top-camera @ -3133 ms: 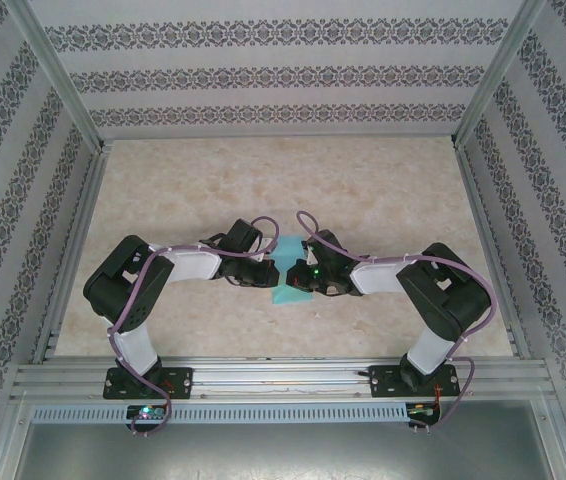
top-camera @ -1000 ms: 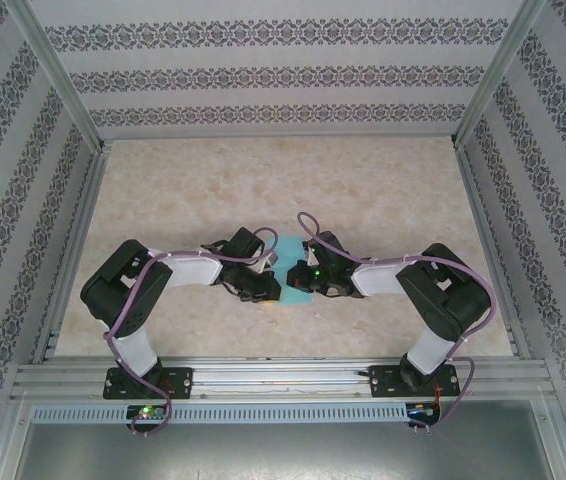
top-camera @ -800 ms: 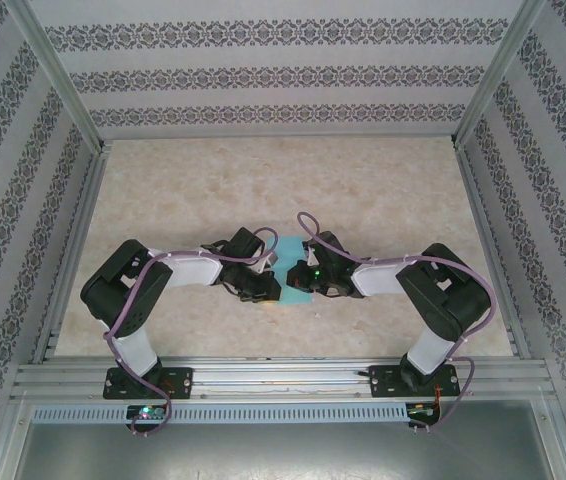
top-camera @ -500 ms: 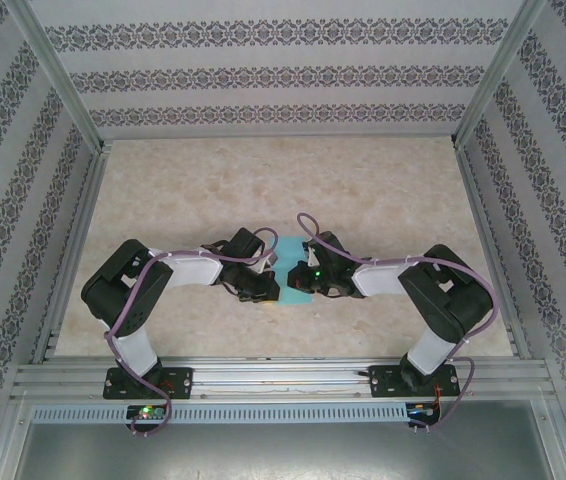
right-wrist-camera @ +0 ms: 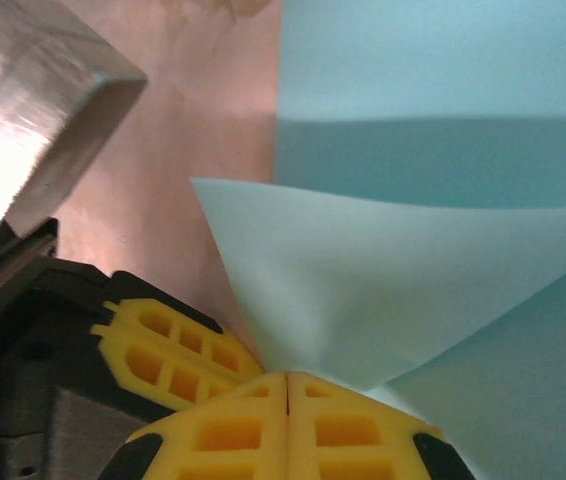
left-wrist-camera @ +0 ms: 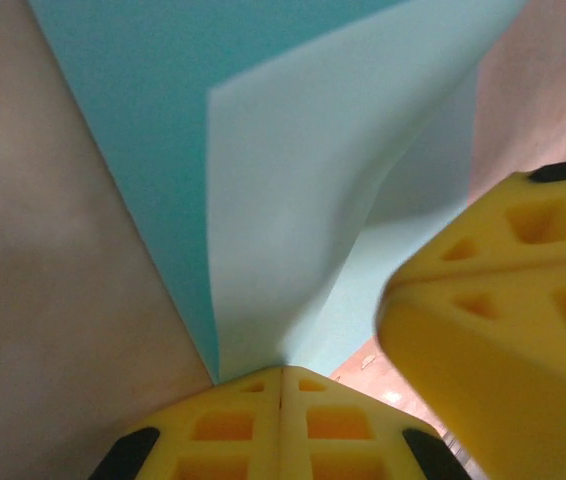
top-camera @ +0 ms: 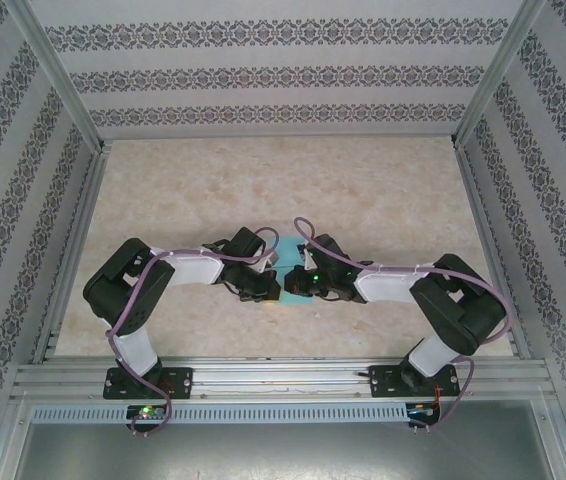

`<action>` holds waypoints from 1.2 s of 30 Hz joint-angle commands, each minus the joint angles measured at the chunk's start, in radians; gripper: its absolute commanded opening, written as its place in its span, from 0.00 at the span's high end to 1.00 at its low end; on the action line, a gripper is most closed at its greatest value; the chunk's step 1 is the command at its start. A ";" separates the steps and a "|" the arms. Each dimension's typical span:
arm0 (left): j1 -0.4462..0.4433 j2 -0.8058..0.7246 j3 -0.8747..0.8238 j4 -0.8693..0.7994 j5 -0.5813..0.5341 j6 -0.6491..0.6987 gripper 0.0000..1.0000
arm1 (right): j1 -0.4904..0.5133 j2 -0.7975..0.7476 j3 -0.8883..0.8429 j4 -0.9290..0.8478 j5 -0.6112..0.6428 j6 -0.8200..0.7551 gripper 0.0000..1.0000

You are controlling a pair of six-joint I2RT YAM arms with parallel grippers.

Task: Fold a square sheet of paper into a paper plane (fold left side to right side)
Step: Fold the triangle a second time at the center of the table.

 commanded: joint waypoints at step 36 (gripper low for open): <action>-0.010 0.054 -0.004 -0.085 -0.092 0.000 1.00 | 0.000 0.086 0.041 0.016 0.028 0.000 1.00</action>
